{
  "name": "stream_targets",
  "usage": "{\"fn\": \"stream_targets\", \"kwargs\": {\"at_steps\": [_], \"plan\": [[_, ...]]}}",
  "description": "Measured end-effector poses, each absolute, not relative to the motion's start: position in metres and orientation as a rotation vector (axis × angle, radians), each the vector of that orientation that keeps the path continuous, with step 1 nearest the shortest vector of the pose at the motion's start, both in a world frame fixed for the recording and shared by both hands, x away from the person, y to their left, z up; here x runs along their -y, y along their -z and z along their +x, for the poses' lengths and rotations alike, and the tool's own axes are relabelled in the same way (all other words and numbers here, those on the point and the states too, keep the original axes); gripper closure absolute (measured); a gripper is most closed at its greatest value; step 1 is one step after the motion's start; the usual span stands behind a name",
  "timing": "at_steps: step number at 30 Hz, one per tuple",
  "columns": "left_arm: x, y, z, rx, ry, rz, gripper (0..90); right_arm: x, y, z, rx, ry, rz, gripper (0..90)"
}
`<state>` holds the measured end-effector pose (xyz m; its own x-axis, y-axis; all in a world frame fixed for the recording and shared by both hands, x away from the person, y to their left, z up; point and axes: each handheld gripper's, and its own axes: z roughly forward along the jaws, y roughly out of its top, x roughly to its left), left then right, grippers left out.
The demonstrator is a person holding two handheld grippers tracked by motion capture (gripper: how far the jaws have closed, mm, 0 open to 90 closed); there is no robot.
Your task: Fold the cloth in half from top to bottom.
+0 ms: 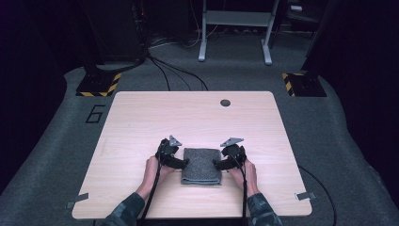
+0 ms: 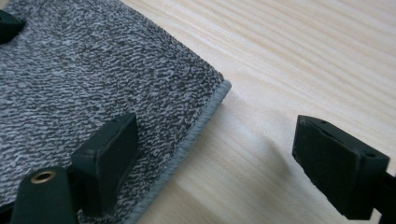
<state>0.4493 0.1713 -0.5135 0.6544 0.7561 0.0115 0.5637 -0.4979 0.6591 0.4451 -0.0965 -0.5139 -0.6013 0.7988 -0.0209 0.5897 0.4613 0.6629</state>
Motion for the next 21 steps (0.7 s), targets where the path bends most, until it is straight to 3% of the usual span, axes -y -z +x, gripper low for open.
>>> {"fn": "stream_targets", "kwargs": {"at_steps": [8, 14, 21], "plan": [[-0.170, 0.497, 0.467, -1.032, -0.413, 2.199, 15.8, 0.096, 0.495, 0.457, -2.346, -0.933, 1.186, 14.5], [-0.169, 0.514, 0.476, -1.075, -0.391, 2.232, 16.7, 0.092, 0.514, 0.475, -2.380, -0.864, 1.270, 13.1], [-0.178, 0.499, 0.460, -1.063, -0.372, 2.147, 15.2, 0.099, 0.495, 0.458, -2.333, -0.919, 1.251, 13.7]]}}
